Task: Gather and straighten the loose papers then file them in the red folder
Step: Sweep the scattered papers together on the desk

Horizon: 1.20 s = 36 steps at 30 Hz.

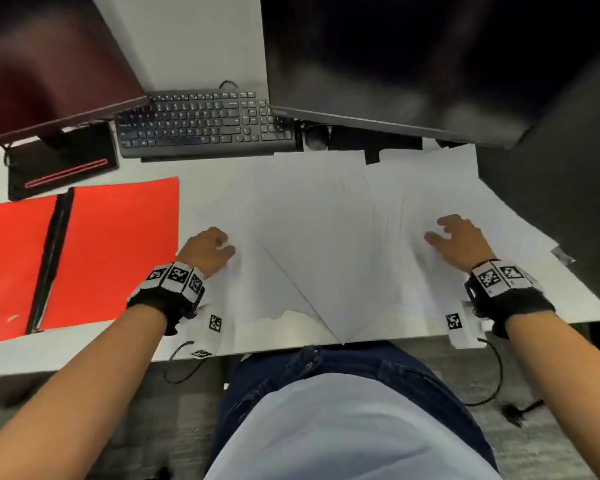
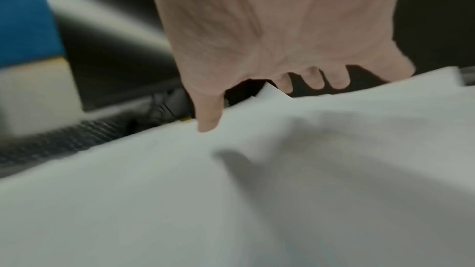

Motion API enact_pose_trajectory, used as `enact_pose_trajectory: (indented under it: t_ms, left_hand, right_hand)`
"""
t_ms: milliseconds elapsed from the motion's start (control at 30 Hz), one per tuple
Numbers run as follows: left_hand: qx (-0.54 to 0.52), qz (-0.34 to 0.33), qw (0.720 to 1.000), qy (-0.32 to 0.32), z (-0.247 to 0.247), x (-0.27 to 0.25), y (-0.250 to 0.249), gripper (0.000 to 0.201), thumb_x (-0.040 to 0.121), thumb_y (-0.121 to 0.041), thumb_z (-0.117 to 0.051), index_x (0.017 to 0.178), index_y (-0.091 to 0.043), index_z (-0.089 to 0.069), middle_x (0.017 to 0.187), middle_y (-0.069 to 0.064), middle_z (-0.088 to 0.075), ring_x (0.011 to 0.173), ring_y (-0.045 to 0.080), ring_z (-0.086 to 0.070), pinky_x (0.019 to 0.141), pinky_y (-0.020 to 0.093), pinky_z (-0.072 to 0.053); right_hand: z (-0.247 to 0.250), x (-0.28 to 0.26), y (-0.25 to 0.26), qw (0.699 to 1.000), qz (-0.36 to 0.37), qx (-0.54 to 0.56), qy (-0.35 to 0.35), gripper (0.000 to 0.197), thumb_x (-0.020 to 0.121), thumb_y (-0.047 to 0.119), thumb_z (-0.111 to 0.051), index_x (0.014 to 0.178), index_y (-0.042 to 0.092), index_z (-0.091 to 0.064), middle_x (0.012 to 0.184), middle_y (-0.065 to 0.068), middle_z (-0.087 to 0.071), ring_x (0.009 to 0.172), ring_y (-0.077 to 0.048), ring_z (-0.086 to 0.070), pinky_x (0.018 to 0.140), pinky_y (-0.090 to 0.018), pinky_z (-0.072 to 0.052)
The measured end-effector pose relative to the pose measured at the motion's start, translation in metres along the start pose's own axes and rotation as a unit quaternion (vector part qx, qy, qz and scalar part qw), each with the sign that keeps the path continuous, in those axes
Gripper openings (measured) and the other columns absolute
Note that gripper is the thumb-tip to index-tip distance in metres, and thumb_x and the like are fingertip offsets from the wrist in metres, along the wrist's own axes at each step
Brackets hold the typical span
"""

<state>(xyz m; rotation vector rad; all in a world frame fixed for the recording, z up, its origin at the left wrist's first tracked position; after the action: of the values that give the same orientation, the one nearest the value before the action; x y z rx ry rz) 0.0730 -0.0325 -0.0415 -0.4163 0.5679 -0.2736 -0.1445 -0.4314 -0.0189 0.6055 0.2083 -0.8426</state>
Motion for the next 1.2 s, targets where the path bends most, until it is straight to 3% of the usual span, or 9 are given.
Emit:
enact_pose_trajectory:
  t_ms: [67,133,400,500,667,800,1000,1133,1200]
  left_hand:
    - [0.069,0.058,0.994,-0.056,-0.001,0.006,0.012,0.072,0.089,-0.047,-0.054,0.145,-0.010,-0.029,0.153,0.014,-0.028,0.141,0.031,-0.028,0.111,0.043,-0.027]
    - [0.103,0.095,0.990,-0.019,-0.021,0.010,0.017,0.092,0.085,-0.062,-0.047,0.152,-0.012,-0.007,0.161,0.008,0.000,0.149,0.029,-0.001,0.116,0.051,-0.014]
    - [0.073,0.134,0.988,-0.002,-0.054,0.012,-0.014,0.100,0.085,-0.066,-0.041,0.151,-0.009,0.008,0.160,0.007,0.017,0.147,0.032,0.015,0.117,0.057,-0.003]
    - [0.061,0.147,0.987,0.007,-0.062,0.015,-0.027,0.096,0.086,-0.060,-0.046,0.151,-0.011,0.005,0.160,0.007,0.013,0.148,0.032,0.010,0.117,0.056,-0.009]
    - [0.009,0.226,0.972,-0.059,-0.035,0.012,-0.019,0.075,0.076,-0.042,-0.065,0.137,-0.013,-0.032,0.138,0.011,-0.035,0.128,0.030,-0.034,0.098,0.042,-0.033]
    - [-0.005,0.237,0.968,-0.083,-0.017,0.019,-0.001,0.074,0.075,-0.043,-0.067,0.132,-0.005,-0.038,0.133,0.016,-0.037,0.125,0.036,-0.036,0.097,0.046,-0.038]
    - [-0.091,0.242,0.963,-0.071,-0.039,0.020,-0.014,0.074,0.075,-0.032,-0.071,0.134,-0.007,-0.035,0.134,0.014,-0.037,0.121,0.035,-0.045,0.096,0.041,-0.042]
    - [-0.230,0.213,0.950,-0.003,-0.067,0.020,-0.029,0.075,0.076,-0.028,-0.071,0.138,-0.009,-0.033,0.131,0.012,-0.043,0.109,0.031,-0.055,0.083,0.039,-0.054]
    - [-0.256,0.221,0.941,0.017,-0.070,0.019,-0.032,0.063,0.074,-0.031,-0.067,0.128,-0.005,-0.046,0.109,0.010,-0.056,0.094,0.027,-0.059,0.074,0.033,-0.054]
  right_hand:
    - [0.002,0.002,-0.038,0.988,-0.133,-0.048,-0.052,0.095,0.079,0.061,-0.060,0.149,0.016,-0.016,0.157,-0.014,-0.014,0.144,-0.034,-0.016,0.112,-0.058,-0.020]
    - [-0.017,0.000,-0.065,0.973,-0.210,-0.092,-0.014,0.120,0.065,0.078,-0.057,0.151,0.021,0.006,0.160,-0.008,0.010,0.147,-0.033,0.004,0.112,-0.066,-0.009]
    - [-0.078,0.004,-0.004,0.982,-0.112,-0.131,0.070,0.132,0.054,0.086,-0.055,0.148,0.029,0.019,0.157,-0.009,0.024,0.146,-0.035,0.016,0.107,-0.072,-0.010]
    - [-0.093,0.006,0.030,0.983,-0.075,-0.147,0.082,0.129,0.056,0.086,-0.053,0.148,0.030,0.017,0.159,-0.007,0.019,0.147,-0.035,0.010,0.108,-0.069,-0.013]
    - [-0.036,0.025,0.018,0.988,-0.144,-0.045,-0.016,0.107,0.069,0.068,-0.062,0.149,0.018,-0.012,0.157,-0.011,-0.011,0.142,-0.036,-0.015,0.110,-0.060,-0.021]
    - [0.000,0.030,-0.034,0.968,-0.246,-0.021,-0.035,0.107,0.070,0.062,-0.065,0.149,0.011,-0.012,0.154,-0.016,-0.013,0.143,-0.037,-0.014,0.112,-0.057,-0.022]
    - [-0.040,0.042,-0.015,0.981,-0.170,0.064,0.070,0.112,0.068,0.047,-0.078,0.149,0.007,-0.010,0.155,-0.016,-0.018,0.140,-0.036,-0.028,0.112,-0.048,-0.032]
    - [-0.075,0.035,0.012,0.973,-0.139,0.142,0.116,0.099,0.066,0.044,-0.079,0.144,0.015,-0.023,0.132,-0.010,-0.042,0.121,-0.032,-0.050,0.074,-0.038,-0.056]
    - [-0.082,0.038,0.023,0.976,-0.117,0.128,0.129,0.084,0.073,0.043,-0.074,0.140,0.013,-0.032,0.124,-0.008,-0.046,0.116,-0.030,-0.052,0.075,-0.036,-0.054]
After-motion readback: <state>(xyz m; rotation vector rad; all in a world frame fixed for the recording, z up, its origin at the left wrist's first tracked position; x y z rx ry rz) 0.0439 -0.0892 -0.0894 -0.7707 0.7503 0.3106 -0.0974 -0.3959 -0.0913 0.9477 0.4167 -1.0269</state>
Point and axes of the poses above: each hand's wrist, its own x-axis towards the middle knuckle, its own z-axis out of the back of the hand, y = z × x, the point moved 9 cm from there along x, towards the middle knuckle
